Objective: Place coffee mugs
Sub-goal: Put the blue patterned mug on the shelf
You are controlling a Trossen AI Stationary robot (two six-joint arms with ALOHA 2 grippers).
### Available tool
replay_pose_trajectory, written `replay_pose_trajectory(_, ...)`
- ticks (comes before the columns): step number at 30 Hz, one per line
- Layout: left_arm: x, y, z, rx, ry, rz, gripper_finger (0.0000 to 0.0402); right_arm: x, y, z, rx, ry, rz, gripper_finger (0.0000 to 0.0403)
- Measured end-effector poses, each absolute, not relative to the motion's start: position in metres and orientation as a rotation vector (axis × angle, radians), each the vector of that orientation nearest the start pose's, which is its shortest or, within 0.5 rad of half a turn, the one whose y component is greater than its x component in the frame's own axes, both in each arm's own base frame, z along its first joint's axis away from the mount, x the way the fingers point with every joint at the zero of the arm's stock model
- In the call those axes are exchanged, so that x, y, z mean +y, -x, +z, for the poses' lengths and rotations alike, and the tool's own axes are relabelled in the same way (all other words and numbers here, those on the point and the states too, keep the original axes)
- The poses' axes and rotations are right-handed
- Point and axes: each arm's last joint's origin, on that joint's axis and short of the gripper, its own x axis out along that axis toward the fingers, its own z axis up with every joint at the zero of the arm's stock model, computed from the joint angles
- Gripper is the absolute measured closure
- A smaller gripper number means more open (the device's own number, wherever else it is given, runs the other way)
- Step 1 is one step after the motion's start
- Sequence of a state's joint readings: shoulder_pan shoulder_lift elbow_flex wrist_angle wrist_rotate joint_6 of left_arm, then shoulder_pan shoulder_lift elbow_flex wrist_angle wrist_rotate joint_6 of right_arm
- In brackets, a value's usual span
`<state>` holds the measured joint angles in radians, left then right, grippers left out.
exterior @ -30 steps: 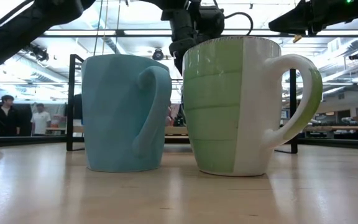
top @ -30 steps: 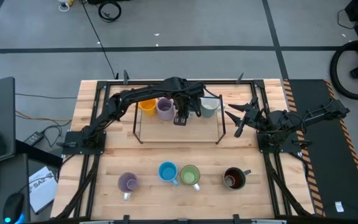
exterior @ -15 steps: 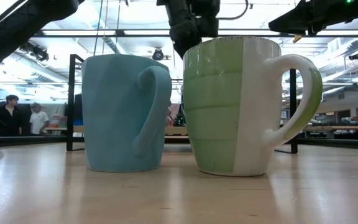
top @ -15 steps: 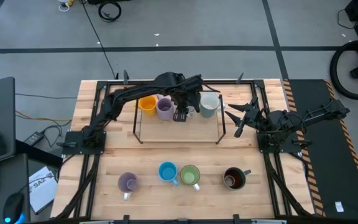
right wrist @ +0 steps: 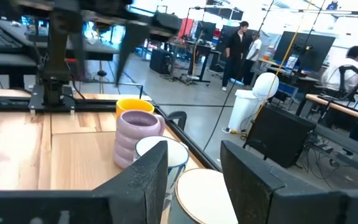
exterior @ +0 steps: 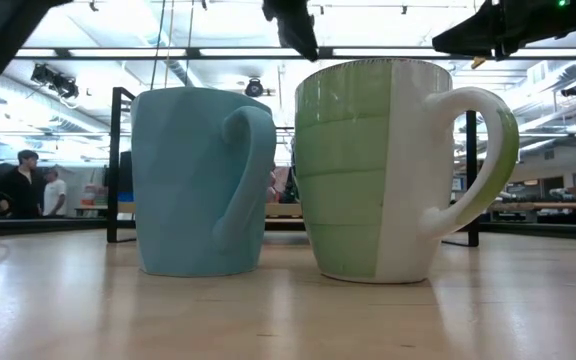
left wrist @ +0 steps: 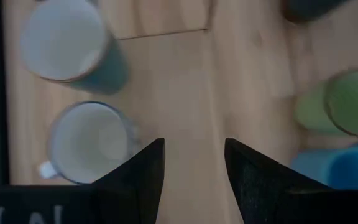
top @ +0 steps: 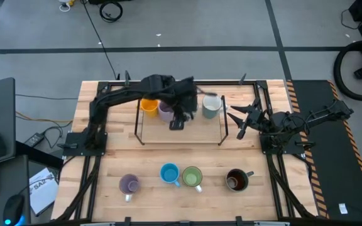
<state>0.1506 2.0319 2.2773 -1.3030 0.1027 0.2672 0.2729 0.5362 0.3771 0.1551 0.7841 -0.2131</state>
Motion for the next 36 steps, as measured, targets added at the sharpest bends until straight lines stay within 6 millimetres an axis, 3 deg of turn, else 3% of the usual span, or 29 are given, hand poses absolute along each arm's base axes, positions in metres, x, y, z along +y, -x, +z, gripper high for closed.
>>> replay_pose_trajectory(5,0.029,-0.397,0.363,1.040,-0.148,-0.108,0.0227,0.019,-0.133,0.259,0.052,0.209,-0.485,0.0249)
replay_pose_trajectory(12,0.006,-0.372,0.336,0.981,-0.170,-0.066,0.0227,0.021,-0.136,0.257,0.067,0.227,-0.475,0.0249)
replay_pose_trajectory(22,-0.015,-0.327,0.320,0.787,-0.163,0.034,0.0228,0.030,-0.154,0.258,0.011,0.272,-0.365,0.0249)
replay_pose_trajectory(27,-0.022,-0.307,0.303,0.710,-0.205,0.054,0.0228,0.034,-0.166,0.259,0.020,0.277,-0.358,0.0249)
replay_pose_trajectory(36,-0.026,-0.275,0.269,0.531,-0.209,0.070,0.0228,0.040,-0.189,0.288,0.087,0.277,-0.362,0.0249)
